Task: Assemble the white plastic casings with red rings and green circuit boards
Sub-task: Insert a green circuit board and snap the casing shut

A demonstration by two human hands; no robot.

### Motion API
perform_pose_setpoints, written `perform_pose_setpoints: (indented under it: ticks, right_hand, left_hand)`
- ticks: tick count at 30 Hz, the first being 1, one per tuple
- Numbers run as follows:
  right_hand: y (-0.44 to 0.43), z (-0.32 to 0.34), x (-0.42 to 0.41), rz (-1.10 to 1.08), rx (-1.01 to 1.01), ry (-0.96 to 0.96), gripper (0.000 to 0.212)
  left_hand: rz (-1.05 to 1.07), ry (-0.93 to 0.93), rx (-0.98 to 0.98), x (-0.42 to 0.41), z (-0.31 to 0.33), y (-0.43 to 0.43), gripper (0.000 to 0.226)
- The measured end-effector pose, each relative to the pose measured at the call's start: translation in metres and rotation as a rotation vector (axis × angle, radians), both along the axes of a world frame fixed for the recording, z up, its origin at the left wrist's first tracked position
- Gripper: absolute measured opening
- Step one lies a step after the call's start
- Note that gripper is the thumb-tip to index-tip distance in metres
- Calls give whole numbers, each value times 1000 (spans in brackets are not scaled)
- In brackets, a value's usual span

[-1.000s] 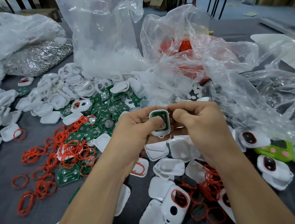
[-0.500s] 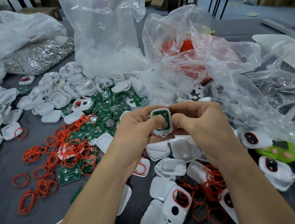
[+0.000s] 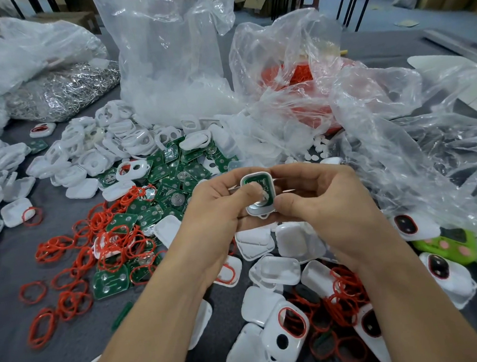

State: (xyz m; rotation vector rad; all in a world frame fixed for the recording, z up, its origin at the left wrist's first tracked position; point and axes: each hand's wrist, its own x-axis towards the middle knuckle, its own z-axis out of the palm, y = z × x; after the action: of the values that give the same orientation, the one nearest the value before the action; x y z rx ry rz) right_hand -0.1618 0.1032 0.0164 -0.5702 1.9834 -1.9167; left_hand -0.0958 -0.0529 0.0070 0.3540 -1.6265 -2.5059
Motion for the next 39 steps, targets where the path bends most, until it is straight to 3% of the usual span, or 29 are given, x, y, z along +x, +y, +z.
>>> perform_pose_setpoints:
  ticks: [15, 22, 34, 39]
  right_hand:
    - [1, 6, 2, 5, -54, -77, 35]
    - [-3, 6, 4, 13, -102, -183, 30]
    - [-4, 6, 2, -38, -78, -244, 20]
    - [-4, 7, 3, -60, -65, -220, 15]
  left_hand:
    - [90, 50, -100, 1, -1, 4, 22]
    - [22, -14, 0, 2, 1, 1, 21]
    - [-25, -65, 107, 0, 2, -4, 32]
    - [-63, -48, 101, 1, 3, -4, 27]
